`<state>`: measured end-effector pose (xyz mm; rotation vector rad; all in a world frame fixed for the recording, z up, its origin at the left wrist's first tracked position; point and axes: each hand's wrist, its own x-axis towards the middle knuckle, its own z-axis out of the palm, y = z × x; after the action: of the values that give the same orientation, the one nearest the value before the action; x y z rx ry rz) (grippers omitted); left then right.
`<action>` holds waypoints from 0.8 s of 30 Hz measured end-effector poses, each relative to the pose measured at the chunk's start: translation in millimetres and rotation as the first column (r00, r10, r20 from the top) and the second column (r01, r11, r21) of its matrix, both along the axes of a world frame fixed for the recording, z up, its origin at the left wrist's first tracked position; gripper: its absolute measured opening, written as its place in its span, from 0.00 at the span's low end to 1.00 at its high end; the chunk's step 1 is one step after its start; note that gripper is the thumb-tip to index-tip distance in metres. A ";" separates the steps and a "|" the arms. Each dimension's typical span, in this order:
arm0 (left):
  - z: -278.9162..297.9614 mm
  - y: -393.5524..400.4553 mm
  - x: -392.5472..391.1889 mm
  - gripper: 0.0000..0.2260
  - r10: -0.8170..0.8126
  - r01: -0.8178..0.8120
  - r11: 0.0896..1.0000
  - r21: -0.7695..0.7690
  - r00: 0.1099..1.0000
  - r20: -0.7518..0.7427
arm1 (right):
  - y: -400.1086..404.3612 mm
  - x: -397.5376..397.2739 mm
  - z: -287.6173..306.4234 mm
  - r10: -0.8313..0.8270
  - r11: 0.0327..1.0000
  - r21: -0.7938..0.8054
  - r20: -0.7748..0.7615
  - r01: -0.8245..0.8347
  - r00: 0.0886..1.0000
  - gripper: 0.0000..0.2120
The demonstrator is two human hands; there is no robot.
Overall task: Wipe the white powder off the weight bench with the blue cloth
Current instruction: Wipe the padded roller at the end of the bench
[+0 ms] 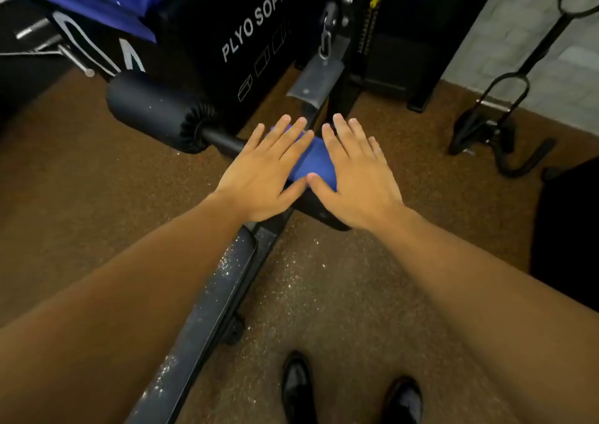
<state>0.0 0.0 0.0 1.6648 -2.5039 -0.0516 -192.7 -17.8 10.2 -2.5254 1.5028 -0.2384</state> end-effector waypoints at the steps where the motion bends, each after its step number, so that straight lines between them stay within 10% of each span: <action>1: -3.5 -2.5 2.6 0.32 -0.027 0.027 1.000 0.011 1.000 -0.011 | -2.0 2.4 -3.9 0.010 1.000 0.003 -0.015 -0.010 1.000 0.36; 15: -39.8 -14.6 9.0 0.26 -0.143 0.117 0.975 -0.187 0.981 -0.131 | -6.8 6.4 -27.4 0.041 0.992 -0.116 -0.027 -0.044 0.999 0.30; 24: -17.1 -9.4 15.4 0.26 -0.087 0.084 0.996 -0.025 0.955 -0.284 | -3.4 25.5 -8.7 0.014 0.998 -0.068 0.078 -0.009 0.997 0.23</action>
<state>15.4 -9.4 -17.1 1.4265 -2.3497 -0.2644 -167.2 -21.1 1.6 -2.5434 1.4743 -0.3881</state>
